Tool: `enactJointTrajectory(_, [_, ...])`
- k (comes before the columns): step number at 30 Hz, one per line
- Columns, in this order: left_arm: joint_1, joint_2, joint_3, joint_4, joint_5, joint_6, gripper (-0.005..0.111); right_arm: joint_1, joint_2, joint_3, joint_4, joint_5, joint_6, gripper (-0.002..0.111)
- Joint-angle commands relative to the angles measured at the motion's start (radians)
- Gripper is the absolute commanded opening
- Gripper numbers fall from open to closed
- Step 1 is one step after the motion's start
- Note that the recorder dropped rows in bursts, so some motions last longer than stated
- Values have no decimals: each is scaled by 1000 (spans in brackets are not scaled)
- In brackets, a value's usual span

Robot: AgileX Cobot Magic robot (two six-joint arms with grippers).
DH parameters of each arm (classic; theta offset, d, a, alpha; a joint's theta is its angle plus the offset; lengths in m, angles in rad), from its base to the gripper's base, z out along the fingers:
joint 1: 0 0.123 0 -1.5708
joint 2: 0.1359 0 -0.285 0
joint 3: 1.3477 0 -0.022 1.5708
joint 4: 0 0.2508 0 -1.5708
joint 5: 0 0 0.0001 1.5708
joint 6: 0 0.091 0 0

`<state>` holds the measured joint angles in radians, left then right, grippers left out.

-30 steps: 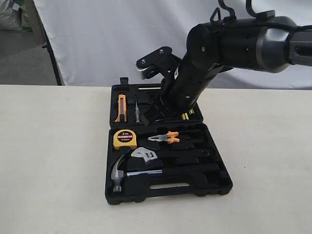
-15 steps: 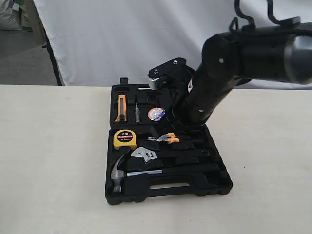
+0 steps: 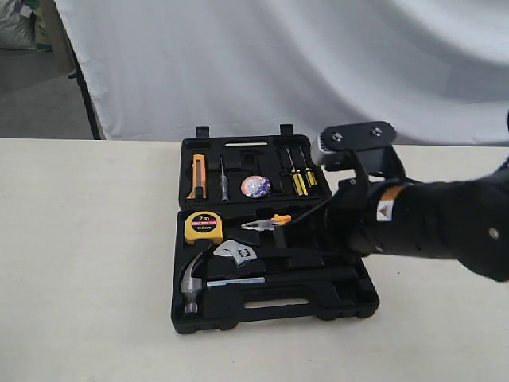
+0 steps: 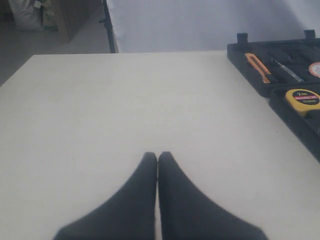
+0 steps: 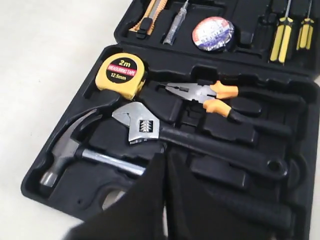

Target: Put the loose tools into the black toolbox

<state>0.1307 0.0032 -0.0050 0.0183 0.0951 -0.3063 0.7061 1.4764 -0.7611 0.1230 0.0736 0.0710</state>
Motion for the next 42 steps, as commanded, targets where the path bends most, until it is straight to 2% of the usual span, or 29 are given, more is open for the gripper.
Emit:
enactJointTrajectory(1, [25, -3, -3, 4, -7, -5, 1, -4, -91, 166, 10, -146, 22, 0])
enactJointTrajectory(4, [25, -3, -3, 4, -7, -5, 1, -4, -139, 301, 10, -246, 22, 0])
enactJointTrajectory(7, [25, -3, -3, 4, -7, -5, 1, -4, -188, 416, 33, -315, 105, 0])
enactJointTrajectory(13, [25, -3, -3, 4, -7, -5, 1, -4, -296, 560, 33, -360, 165, 0])
enactJointTrajectory(21, [25, -3, -3, 4, -7, -5, 1, -4, -494, 632, 33, -329, 194, 0])
enactJointTrajectory(32, [25, -3, -3, 4, -7, -5, 1, -4, -887, 755, 6, -329, 194, 0])
enactJointTrajectory(42, [25, -3, -3, 4, -7, -5, 1, -4, -1106, 761, 6, -300, 192, 0])
